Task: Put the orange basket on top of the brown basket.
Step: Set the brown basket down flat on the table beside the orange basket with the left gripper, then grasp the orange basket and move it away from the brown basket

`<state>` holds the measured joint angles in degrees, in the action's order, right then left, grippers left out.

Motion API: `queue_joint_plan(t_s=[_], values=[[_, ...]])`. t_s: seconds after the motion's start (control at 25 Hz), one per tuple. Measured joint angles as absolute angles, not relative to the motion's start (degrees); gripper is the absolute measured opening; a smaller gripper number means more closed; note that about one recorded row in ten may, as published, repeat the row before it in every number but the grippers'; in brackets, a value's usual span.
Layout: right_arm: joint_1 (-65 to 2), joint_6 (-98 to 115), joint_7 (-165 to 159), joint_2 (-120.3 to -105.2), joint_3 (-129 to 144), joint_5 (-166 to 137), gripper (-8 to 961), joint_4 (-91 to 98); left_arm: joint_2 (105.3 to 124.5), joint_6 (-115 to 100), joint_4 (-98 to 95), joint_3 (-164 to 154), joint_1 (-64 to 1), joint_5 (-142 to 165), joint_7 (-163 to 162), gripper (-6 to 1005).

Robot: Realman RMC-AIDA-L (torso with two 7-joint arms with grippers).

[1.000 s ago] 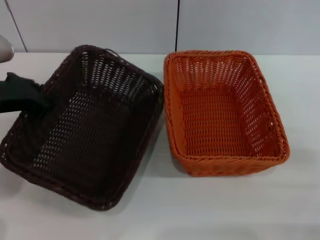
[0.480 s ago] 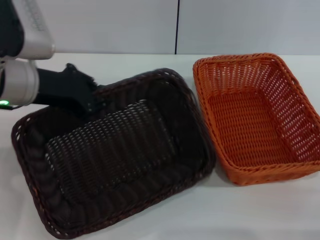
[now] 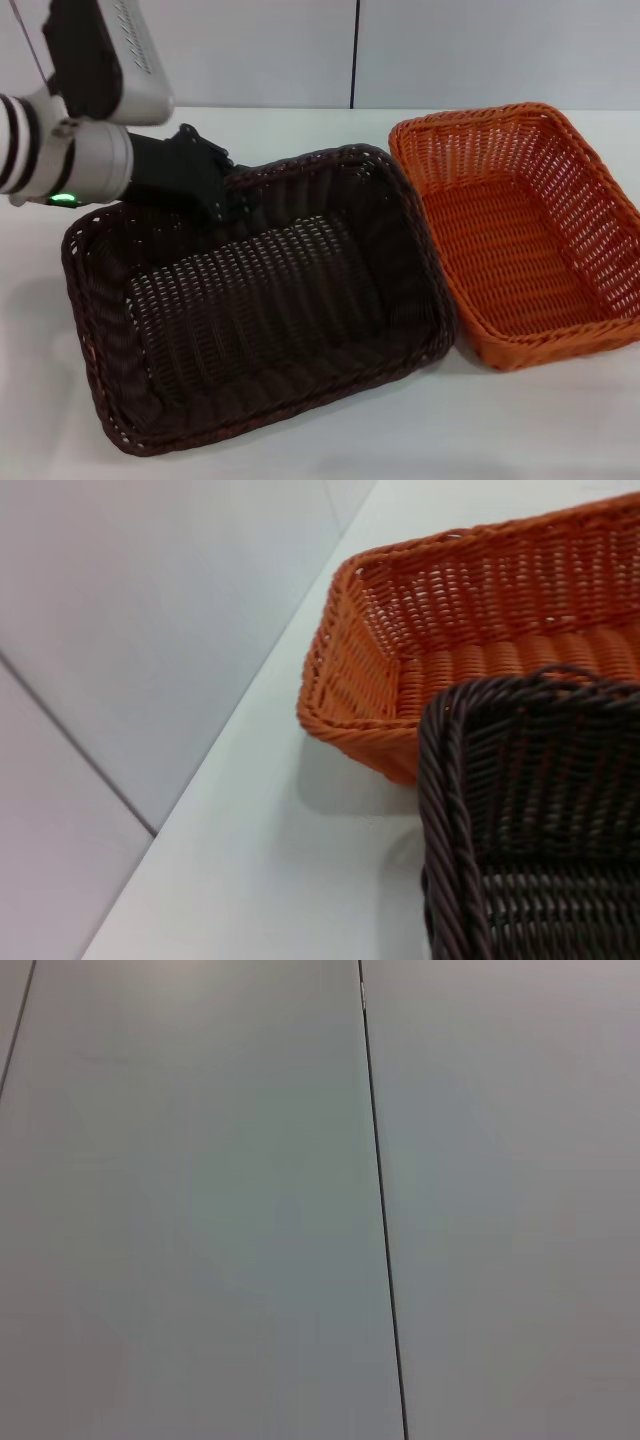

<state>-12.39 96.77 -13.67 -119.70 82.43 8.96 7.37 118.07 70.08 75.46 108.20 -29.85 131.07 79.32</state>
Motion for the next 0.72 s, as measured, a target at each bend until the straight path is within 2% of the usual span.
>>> queue_joint_plan(t_s=[0.52, 0.64, 0.72], values=[[-12.5, 96.8, -13.7, -119.70, 82.4, 8.9, 717, 7.4, 118.14, 63.2, 82.0, 101.3, -27.3, 131.1, 80.3, 524], [-12.4, 96.8, -13.8, -119.70, 82.4, 8.9, 716, 7.4, 118.43, 53.7, 85.7, 98.0, -23.9, 130.1, 80.1, 639], [-12.5, 96.8, -14.4, -119.71, 82.4, 8.9, 715, 7.4, 118.41, 40.5, 88.3, 92.3, -18.6, 127.6, 80.1, 732]])
